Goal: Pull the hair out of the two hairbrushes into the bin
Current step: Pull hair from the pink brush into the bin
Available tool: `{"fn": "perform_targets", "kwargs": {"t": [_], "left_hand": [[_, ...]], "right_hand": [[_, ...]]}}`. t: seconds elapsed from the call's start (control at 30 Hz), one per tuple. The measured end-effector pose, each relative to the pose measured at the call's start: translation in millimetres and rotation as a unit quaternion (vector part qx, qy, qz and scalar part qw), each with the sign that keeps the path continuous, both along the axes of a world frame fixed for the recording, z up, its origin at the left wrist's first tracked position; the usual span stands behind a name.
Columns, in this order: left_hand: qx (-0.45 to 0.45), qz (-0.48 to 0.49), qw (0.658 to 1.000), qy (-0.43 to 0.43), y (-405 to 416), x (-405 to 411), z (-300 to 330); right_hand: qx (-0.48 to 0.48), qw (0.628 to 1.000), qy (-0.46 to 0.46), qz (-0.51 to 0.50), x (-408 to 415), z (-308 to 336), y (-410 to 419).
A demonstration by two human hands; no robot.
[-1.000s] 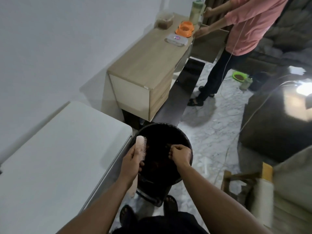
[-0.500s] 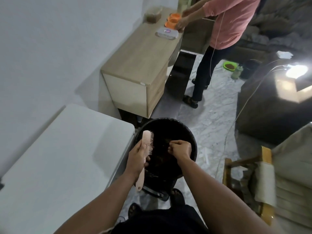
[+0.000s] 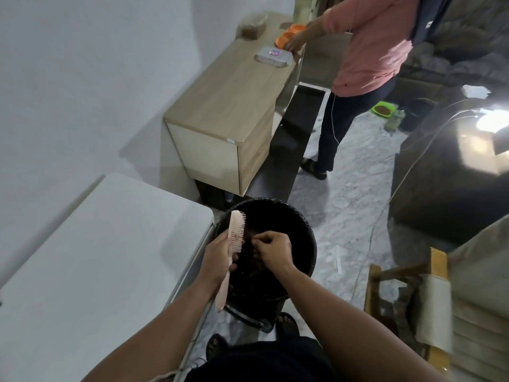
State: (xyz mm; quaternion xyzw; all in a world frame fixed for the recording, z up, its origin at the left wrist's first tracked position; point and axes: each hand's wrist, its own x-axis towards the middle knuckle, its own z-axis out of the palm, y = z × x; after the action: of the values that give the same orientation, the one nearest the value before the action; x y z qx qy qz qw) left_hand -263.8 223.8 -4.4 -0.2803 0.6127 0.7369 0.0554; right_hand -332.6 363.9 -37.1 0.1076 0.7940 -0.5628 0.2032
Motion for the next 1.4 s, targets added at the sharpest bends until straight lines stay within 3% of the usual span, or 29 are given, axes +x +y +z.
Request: {"fn": "perform_targets", "kwargs": {"t": [0.13,0.2,0.3,0.43,0.57,0.67,0.77,0.93,1.07,1.2,1.3,1.4], "left_hand": [[0.102,0.054,0.993,-0.006,2.4,-11.1,5.4],[0.107,0.082,0.991,-0.021,3.8,-16.5,8.1],[0.08,0.098,0.99,-0.054,13.2,-20.4,1.9],[0.033,0.076,0.996,-0.03,40.9,-26.6,-1.2],[-0.035,0.08,0.995,-0.058,62.6,-29.9,0.4],[-0.041,0.085,0.994,-0.059,72.5,-27.7,-7.2],[-0.028,0.11,0.992,-0.053,86.1,-26.0,-0.8],[0.051,0.218,0.973,-0.048,81.7,-14.7,-5.9],[0.024,0.238,0.968,-0.074,76.0,-12.6,-5.9],[-0.065,0.138,0.987,-0.059,83.0,-17.7,-3.2],[-0.086,0.123,0.987,-0.048,78.8,-18.8,-6.2],[-0.058,0.156,0.985,-0.037,64.1,-18.0,-3.1]], "right_hand": [[0.043,0.991,-0.126,-0.028,-20.6,-29.0,57.1],[0.042,0.991,-0.123,-0.018,-29.0,-29.0,63.7],[0.042,0.997,-0.005,0.059,-35.0,-3.9,50.1],[0.017,0.959,0.145,0.241,-33.2,32.0,29.1],[0.066,0.937,0.2,0.28,-49.3,35.9,36.7],[0.089,0.95,0.14,0.263,-59.6,24.2,49.9],[0.051,0.991,-0.012,0.123,-74.7,0.9,69.7],[0.041,0.993,-0.104,0.026,-101.0,-19.4,104.6],[0.037,0.985,-0.066,0.156,-83.9,-4.8,89.6],[-0.125,0.96,-0.011,0.25,-48.2,29.6,47.6],[-0.163,0.969,-0.055,0.176,-47.0,34.7,33.8],[-0.107,0.984,-0.103,0.094,-66.1,19.8,42.4]]}}
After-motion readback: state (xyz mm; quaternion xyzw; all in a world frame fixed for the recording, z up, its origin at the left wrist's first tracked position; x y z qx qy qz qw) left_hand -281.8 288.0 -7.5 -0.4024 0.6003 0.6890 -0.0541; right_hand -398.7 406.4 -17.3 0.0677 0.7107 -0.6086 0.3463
